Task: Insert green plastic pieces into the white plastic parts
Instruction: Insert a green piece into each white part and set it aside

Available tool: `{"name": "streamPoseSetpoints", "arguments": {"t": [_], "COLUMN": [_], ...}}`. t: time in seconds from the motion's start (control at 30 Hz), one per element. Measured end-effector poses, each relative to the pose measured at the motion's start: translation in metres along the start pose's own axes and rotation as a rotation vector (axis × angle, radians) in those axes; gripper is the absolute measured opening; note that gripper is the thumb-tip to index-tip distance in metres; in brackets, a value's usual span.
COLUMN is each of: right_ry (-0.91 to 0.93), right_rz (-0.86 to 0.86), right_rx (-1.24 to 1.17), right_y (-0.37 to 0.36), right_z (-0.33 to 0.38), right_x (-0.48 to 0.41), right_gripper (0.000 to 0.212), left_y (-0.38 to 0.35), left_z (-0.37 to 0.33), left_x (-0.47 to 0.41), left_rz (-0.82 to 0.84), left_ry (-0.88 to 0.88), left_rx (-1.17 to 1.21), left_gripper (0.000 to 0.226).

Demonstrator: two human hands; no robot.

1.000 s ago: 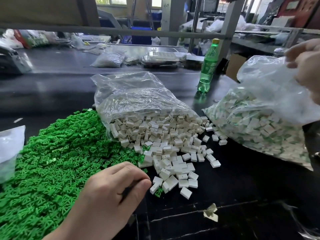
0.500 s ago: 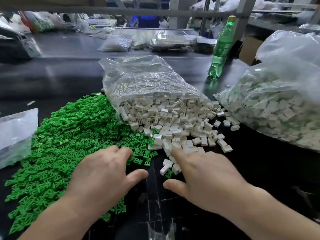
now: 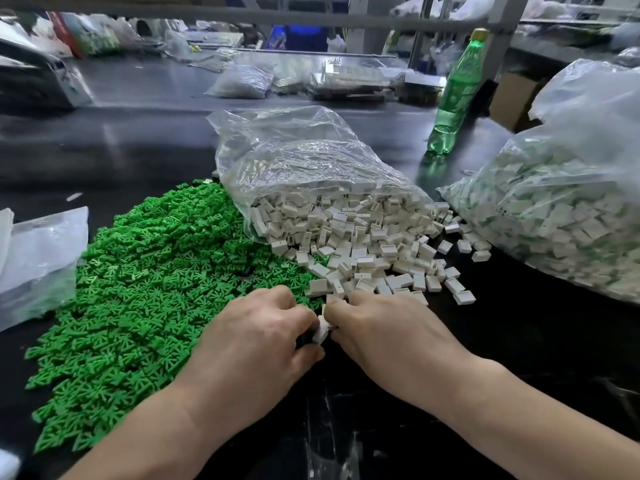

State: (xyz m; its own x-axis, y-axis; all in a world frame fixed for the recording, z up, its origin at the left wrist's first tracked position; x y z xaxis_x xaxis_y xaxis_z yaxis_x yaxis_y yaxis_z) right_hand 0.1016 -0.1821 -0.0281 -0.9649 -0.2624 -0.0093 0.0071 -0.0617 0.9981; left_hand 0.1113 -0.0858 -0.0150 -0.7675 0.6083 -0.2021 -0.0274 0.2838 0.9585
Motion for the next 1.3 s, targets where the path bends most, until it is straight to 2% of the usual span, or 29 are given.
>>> {"name": "streamPoseSetpoints", "arguments": {"t": [0.2,0.37,0.53,0.63,0.73,0.87,0.93,1.0,1.13,1.23,1.3], "right_ry": [-0.008,-0.043,-0.024,-0.067,-0.07,-0.084,-0.163,-0.259,-0.356,-0.507,-0.59], "right_rz": [-0.025,-0.022,0.012,0.014,0.009,-0.055,-0.141,-0.173,-0.058,0.029,0.094], "right_rx": [-0.061,-0.092,-0.05,-0.043,-0.045,-0.135,-0.302,-0.612,-1.172,-1.721,-1.978], "right_y": [0.004,0.006,0.008,0.009,0.007,0.013,0.021,0.024,0.013,-0.005,-0.018], "right_z": [-0.003,-0.002,0.015,0.009,0.008,0.002,-0.015,-0.033,-0.054,-0.064,-0.06], "right_x": [-0.003,0.001,0.005,0.0,-0.004,-0.007,-0.007,-0.007,-0.008,-0.008,-0.006], "right_gripper": [0.006,0.035,0.015,0.025,0.026,0.004,0.012,0.012,0.016,0.01,0.009], "left_y": [0.006,0.005,0.005,0.005,0.004,0.013,0.015,0.017,0.018,0.006,-0.003], "left_z": [-0.008,-0.003,-0.001,0.0,0.0,0.004,0.006,0.004,0.0,-0.015,-0.021], "left_x": [-0.005,-0.004,-0.003,-0.003,-0.003,-0.001,-0.001,-0.001,-0.001,-0.005,-0.008], "left_rz": [-0.095,-0.095,-0.093,-0.083,-0.076,-0.131,-0.154,-0.175,-0.187,-0.079,-0.022], "left_ry": [-0.015,-0.001,0.015,0.019,0.018,0.041,0.051,0.033,-0.02,-0.133,-0.168], "left_rx": [0.032,0.043,0.028,0.044,0.061,0.137,0.222,0.302,0.341,0.197,0.071], "left_gripper": [0.026,0.024,0.022,0.017,0.019,0.023,0.029,0.032,0.026,0.035,0.035]}}
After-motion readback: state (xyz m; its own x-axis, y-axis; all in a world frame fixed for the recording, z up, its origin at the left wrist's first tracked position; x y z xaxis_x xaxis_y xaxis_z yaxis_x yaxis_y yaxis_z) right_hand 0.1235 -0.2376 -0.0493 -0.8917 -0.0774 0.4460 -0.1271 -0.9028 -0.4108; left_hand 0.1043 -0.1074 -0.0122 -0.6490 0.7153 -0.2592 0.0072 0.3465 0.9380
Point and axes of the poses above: each hand's wrist, its own x-axis away from the middle knuckle, its own y-axis out of the back of the hand, z = x × y, the point moved 10 cm from there along -x, towards the middle knuckle, and after that the axes turned 7 degrees about -y, right-handed, at the moved point
